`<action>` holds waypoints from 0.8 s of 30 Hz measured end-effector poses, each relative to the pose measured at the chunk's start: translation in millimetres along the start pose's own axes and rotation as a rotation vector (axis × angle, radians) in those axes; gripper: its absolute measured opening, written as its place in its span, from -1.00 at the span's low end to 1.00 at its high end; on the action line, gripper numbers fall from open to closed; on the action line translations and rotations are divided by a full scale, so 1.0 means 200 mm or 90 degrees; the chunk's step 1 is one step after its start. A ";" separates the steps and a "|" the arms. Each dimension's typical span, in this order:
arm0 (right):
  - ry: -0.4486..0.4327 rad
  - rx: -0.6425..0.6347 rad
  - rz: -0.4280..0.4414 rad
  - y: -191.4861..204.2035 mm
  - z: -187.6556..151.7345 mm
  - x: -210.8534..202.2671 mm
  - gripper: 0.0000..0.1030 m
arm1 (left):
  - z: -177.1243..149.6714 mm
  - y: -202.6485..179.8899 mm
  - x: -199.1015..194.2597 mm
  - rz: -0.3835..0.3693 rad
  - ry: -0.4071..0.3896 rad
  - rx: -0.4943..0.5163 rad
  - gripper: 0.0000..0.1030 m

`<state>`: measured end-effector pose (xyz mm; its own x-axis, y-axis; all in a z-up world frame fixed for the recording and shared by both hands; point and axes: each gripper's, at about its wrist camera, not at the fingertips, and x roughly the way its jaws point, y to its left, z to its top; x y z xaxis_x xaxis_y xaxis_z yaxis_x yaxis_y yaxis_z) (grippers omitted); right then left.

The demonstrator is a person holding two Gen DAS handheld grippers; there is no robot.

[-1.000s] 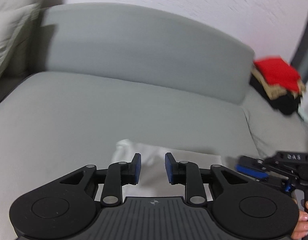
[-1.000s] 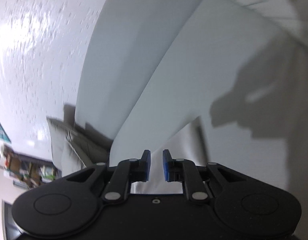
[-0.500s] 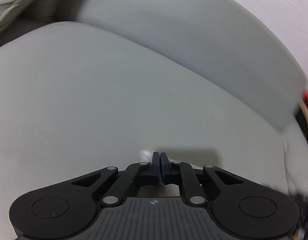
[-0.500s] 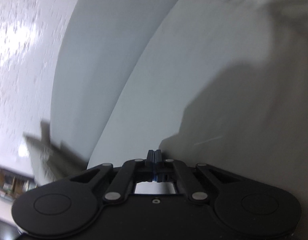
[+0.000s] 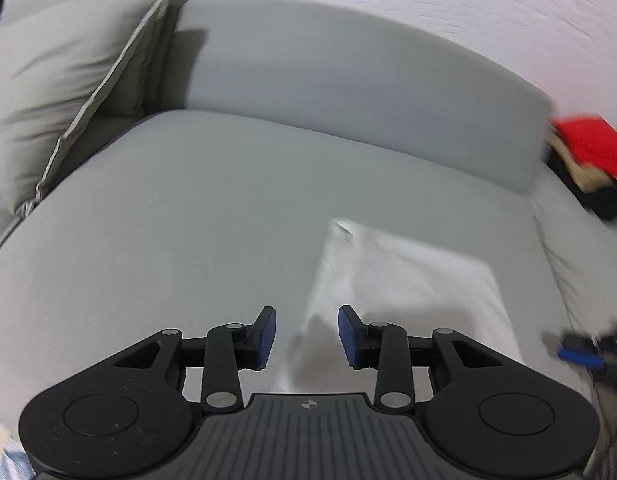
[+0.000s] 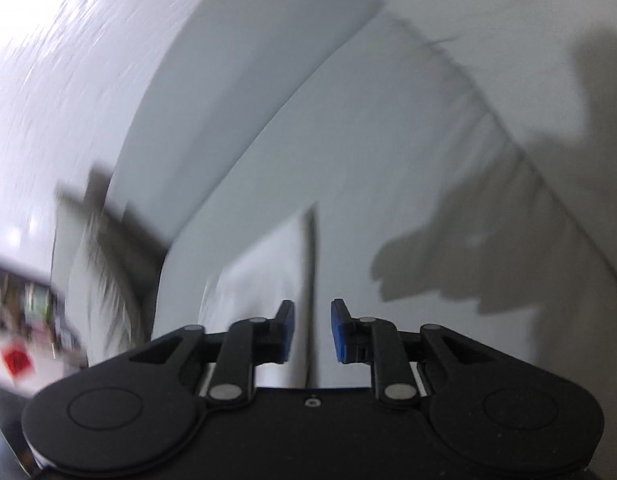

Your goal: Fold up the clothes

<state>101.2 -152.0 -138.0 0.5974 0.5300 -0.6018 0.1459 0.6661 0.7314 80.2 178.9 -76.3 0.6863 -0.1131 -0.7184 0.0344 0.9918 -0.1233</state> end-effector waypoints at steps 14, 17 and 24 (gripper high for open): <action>0.080 -0.499 -0.091 0.52 -0.46 0.01 -0.57 | -0.34 -0.42 0.07 -0.030 0.073 0.166 -0.61; 0.083 -0.537 -0.115 0.44 -0.55 -0.07 -0.56 | -0.42 -0.42 0.04 -0.022 0.066 0.193 -0.61; 0.101 -0.451 -0.079 0.33 -0.49 -0.25 -0.53 | -0.41 -0.25 -0.11 -0.022 0.049 0.131 -0.49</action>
<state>3.3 -83.9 -91.0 0.4804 0.4630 -0.7448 -0.3719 0.8767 0.3051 5.1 127.6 -110.7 0.6246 -0.1431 -0.7677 0.2100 0.9776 -0.0114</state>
